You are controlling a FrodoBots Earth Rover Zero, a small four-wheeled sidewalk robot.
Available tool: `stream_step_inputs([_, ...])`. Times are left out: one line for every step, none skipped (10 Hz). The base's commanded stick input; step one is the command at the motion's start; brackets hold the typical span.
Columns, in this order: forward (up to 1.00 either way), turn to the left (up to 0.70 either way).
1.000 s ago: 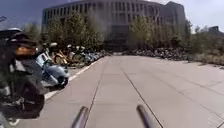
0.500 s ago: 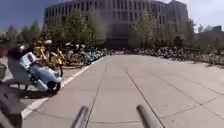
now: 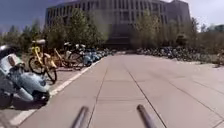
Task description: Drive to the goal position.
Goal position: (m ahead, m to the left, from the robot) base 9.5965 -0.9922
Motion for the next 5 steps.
stream_step_inputs([0.7, 0.0])
stream_step_inputs([0.7, 0.0])
stream_step_inputs([0.7, 0.0])
stream_step_inputs([0.7, 0.0])
stream_step_inputs([0.7, 0.0])
